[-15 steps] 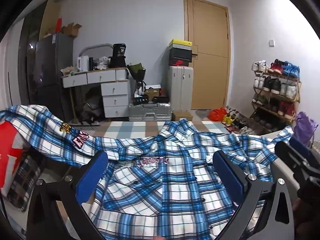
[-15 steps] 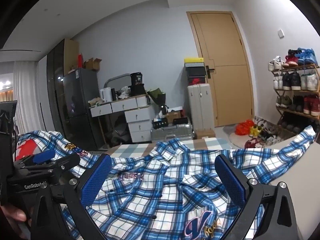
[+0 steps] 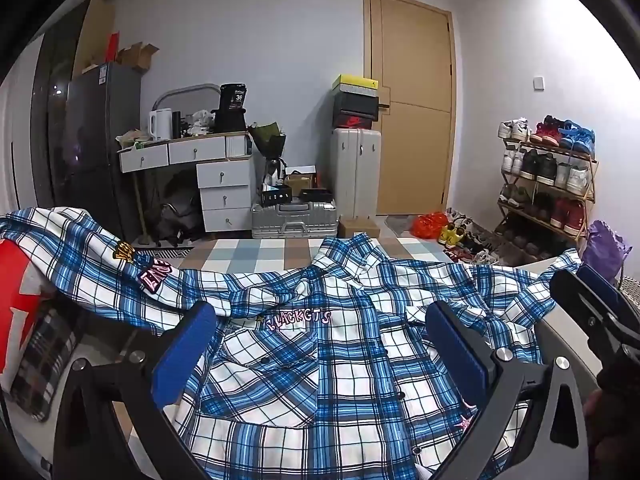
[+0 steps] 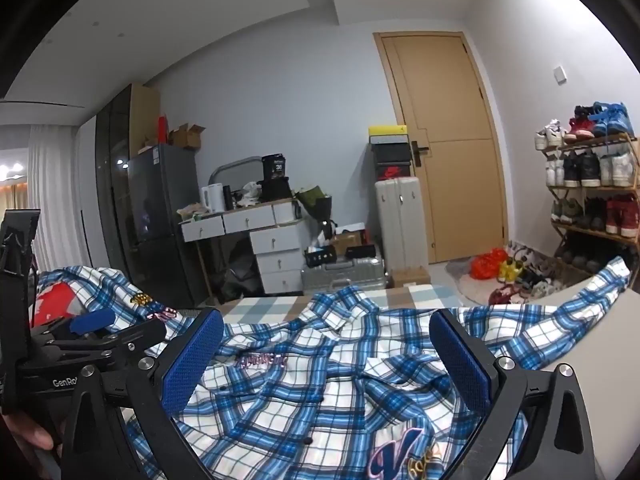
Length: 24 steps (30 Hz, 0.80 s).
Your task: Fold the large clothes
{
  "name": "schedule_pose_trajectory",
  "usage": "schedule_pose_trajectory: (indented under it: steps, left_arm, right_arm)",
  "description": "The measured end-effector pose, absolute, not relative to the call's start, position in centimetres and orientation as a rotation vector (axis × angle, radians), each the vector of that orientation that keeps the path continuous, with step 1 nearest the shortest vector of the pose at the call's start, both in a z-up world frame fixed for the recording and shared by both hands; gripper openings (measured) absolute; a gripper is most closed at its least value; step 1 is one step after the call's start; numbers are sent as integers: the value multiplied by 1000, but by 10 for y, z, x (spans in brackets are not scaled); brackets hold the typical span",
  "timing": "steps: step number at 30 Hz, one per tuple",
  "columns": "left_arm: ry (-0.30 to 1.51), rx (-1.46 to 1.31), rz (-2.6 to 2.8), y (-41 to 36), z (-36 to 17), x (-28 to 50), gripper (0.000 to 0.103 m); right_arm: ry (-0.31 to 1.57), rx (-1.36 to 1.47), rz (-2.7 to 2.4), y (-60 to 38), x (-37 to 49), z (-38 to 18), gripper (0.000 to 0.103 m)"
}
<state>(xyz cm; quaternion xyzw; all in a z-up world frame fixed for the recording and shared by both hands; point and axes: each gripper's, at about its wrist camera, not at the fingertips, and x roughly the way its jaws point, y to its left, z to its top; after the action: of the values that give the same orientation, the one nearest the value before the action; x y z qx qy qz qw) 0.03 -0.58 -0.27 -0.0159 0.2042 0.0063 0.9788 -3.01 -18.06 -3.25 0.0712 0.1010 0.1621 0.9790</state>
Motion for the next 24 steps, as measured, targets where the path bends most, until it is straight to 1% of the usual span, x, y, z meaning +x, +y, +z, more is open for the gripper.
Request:
schedule_pose_trajectory:
  steps: [24]
  left_arm:
    - [413,-32,14,-5,-3,0,102]
  right_arm:
    - [216,168,332,-185,-27,-36,103]
